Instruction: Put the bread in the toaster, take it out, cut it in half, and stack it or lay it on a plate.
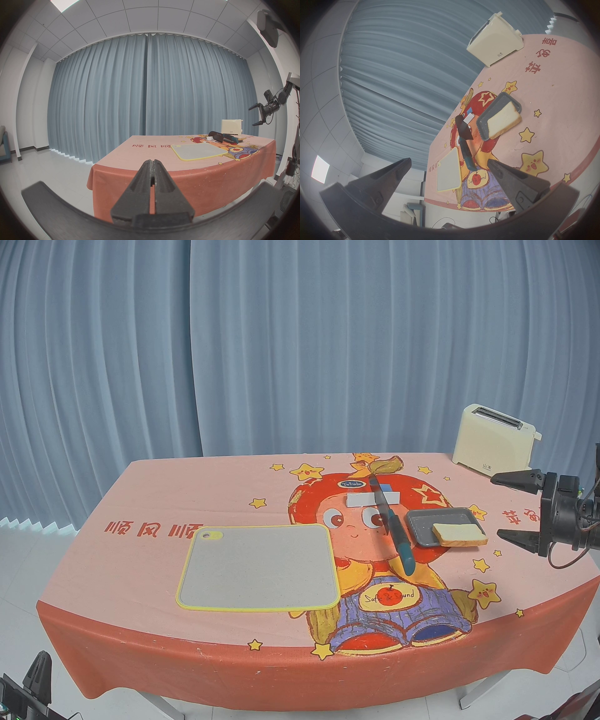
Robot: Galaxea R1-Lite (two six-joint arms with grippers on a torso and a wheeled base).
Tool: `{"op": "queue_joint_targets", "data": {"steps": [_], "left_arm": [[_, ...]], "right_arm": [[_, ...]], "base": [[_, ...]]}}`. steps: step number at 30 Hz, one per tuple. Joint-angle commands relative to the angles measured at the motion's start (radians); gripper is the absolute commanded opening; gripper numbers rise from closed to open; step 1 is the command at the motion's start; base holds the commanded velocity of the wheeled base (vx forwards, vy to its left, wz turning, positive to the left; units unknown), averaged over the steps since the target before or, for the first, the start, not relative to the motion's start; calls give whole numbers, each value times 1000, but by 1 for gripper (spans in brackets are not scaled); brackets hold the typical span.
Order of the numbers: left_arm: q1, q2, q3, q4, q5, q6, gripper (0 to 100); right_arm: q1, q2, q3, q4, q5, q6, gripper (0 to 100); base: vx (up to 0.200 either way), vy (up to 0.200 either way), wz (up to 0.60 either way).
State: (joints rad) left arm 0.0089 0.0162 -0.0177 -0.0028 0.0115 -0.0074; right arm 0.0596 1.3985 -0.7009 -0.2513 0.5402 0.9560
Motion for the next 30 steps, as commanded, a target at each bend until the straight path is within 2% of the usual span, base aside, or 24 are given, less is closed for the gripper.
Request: {"op": "queue_joint_targets", "data": {"steps": [1,30], "left_arm": [[0,-16,18,0,1,0,0],[0,-16,18,0,1,0,0]], "right_arm": [[-6,22,1,0,0,-3,100],[-29,66,7,3,-5,-34,100]], "base": [[0,0,0],[0,0,0]]}}
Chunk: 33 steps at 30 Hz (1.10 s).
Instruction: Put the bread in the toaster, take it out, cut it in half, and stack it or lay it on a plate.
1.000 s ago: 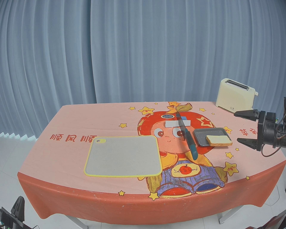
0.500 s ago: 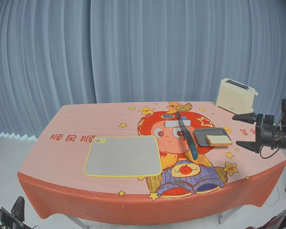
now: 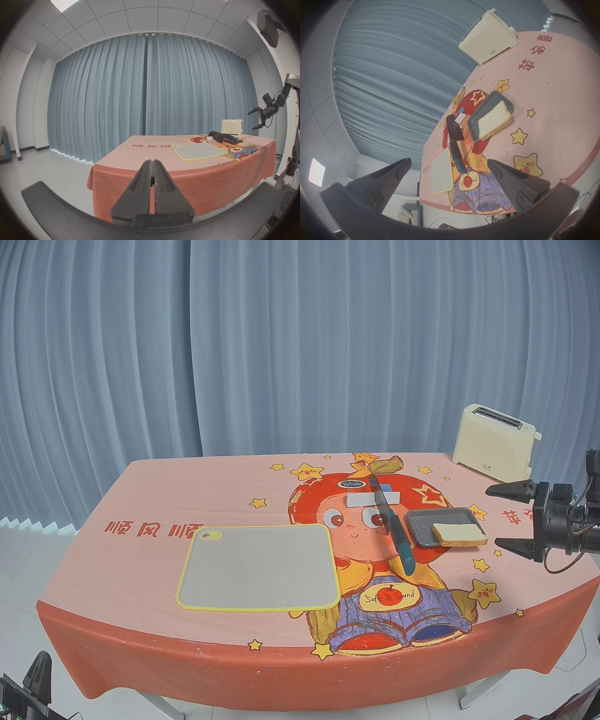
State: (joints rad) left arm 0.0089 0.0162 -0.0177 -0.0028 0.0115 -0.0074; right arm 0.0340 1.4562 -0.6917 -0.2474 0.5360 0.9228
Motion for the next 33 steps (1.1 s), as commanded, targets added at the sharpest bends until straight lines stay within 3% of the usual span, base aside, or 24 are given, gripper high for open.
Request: {"op": "queue_joint_targets", "data": {"steps": [1,33], "left_arm": [[0,-16,18,0,1,0,0],[0,-16,18,0,1,0,0]], "right_arm": [[-5,12,-2,-1,-1,-1,100],[-33,151,-26,-7,21,14,100]], "base": [[0,0,0],[0,0,0]]}}
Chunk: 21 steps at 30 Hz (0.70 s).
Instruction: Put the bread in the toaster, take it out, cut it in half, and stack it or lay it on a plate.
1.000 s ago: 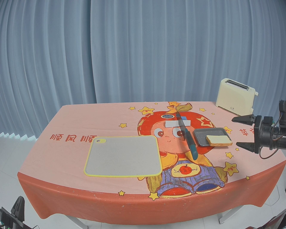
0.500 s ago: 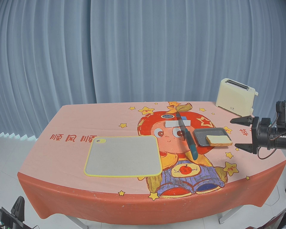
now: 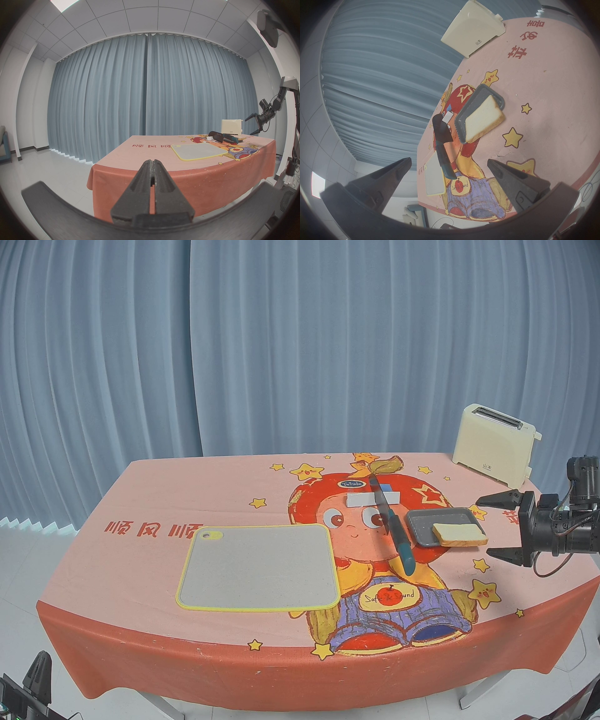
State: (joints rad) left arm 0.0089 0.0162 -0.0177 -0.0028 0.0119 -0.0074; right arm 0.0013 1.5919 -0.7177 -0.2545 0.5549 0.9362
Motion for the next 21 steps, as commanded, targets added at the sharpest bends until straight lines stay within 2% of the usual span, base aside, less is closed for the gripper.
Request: {"op": "queue_joint_targets", "data": {"steps": [1,21], "left_arm": [[0,-16,18,0,0,0,0],[0,-16,18,0,0,0,0]], "right_arm": [[2,16,0,1,3,1,100],[-21,106,-13,-37,2,-4,100]], "base": [[0,0,0],[0,0,0]]}}
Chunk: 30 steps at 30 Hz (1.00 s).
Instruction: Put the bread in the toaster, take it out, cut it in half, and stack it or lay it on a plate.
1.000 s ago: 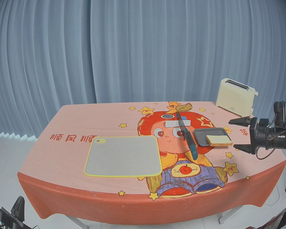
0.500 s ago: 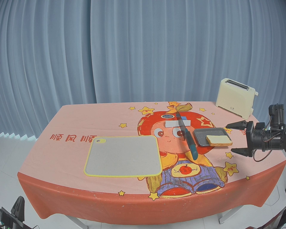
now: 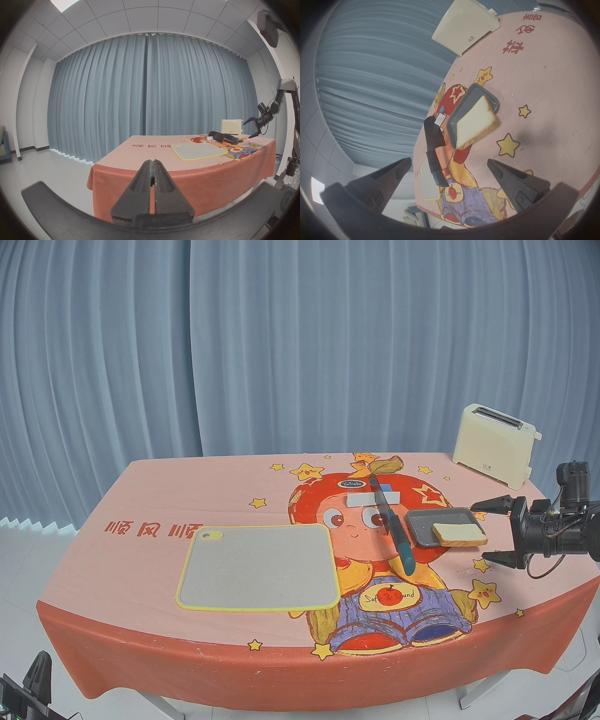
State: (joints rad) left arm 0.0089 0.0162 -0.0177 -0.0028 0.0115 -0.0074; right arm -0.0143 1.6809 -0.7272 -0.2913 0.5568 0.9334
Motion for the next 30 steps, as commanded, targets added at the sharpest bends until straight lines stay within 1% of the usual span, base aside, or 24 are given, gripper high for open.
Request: {"op": "queue_joint_targets", "data": {"steps": [1,13,14,16,30], "left_arm": [[0,-16,18,0,1,0,0],[0,-16,18,0,1,0,0],[0,-16,18,0,1,0,0],[0,-16,18,0,1,0,0],[0,-16,18,0,1,0,0]], "right_arm": [[-7,17,-3,0,0,-1,100],[-23,20,-4,-12,0,-1,100],[-27,28,2,-40,0,2,100],[-27,37,5,-55,0,4,100],[-23,114,-14,-57,0,5,100]], "base": [[0,0,0],[0,0,0],[0,0,0],[0,0,0],[0,0,0]]}}
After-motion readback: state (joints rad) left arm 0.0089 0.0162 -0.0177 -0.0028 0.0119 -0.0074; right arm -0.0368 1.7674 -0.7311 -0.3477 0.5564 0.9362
